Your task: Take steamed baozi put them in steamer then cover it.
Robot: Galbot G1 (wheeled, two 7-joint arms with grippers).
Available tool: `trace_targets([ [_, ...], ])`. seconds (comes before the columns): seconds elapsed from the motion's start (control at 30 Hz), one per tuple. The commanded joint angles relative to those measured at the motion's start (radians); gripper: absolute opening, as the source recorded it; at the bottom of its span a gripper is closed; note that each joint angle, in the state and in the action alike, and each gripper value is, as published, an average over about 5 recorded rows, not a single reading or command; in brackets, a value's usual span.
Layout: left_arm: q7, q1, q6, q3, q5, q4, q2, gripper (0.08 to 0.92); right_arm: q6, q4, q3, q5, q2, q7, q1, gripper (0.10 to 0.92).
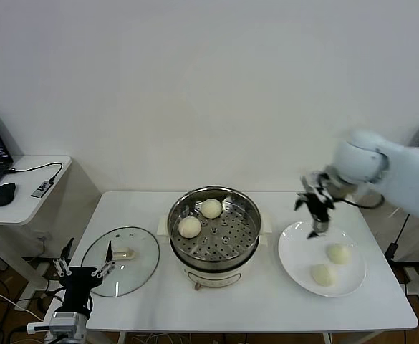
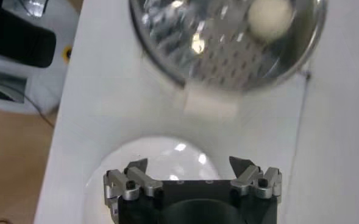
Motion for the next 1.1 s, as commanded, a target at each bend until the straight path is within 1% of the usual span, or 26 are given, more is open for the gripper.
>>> trace_targets([
  [0.03,0.0,0.003,-0.001,-0.001,0.004,0.004,-0.002,0.823,0.069,0.033,0.278,-0.151,-0.188,-0.004,-0.375,0.823],
  [0.17,0.0,0.011,-0.001,-0.004,0.012,0.003,-0.009,0.823,0.075,0.004,0.407,-0.193,-0.175,0.015,-0.556,0.823],
  [0.37,-0.001,0.017,-0.001,-0.004,0.021,0.001,-0.021,0.823,0.08,-0.044,0.498,-0.248,-0.136,0.048,-0.672,0.823],
  [0.77,0.0,0.024,-0.001,-0.01,0.028,-0.007,-0.025,0.823,0.082,-0.124,0.55,-0.283,-0.029,0.102,-0.768,0.823],
  [1.1,0.001,0.02,-0.001,-0.016,0.027,-0.003,-0.021,0.823,0.08,-0.159,0.553,-0.292,0.009,0.117,-0.786,0.823],
])
